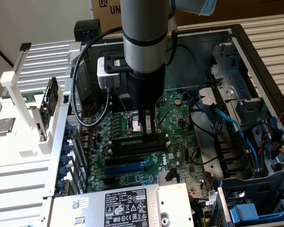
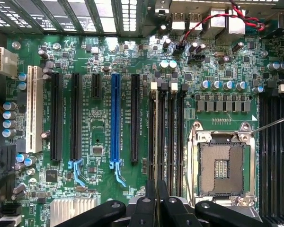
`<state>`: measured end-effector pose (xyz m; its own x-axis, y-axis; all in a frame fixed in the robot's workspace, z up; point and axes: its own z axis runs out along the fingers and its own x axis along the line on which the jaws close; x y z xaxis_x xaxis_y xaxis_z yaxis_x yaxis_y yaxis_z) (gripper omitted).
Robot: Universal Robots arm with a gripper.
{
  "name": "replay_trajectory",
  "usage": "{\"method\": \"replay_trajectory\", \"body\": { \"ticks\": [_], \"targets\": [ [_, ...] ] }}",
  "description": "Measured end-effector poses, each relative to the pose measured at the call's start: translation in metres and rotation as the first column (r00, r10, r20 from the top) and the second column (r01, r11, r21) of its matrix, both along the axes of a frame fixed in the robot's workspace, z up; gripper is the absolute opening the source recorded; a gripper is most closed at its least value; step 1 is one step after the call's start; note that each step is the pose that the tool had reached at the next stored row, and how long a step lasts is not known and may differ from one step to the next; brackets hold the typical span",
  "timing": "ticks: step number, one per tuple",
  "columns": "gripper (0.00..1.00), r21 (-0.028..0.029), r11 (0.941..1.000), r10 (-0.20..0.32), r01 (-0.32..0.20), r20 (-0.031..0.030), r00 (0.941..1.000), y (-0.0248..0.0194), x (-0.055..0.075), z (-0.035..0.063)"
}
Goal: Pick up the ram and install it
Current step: 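Insert the ram into the slot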
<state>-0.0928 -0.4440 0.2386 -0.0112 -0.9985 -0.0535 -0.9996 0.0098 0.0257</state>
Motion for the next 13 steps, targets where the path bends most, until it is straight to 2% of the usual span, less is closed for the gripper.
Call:
{"method": "replay_trajectory", "body": {
  "ticks": [13],
  "targets": [
    [0.13,0.0001,1.0,0.0,0.0,0.0001,1.0,-0.0002,0.0,-0.0024]
  ]
}}
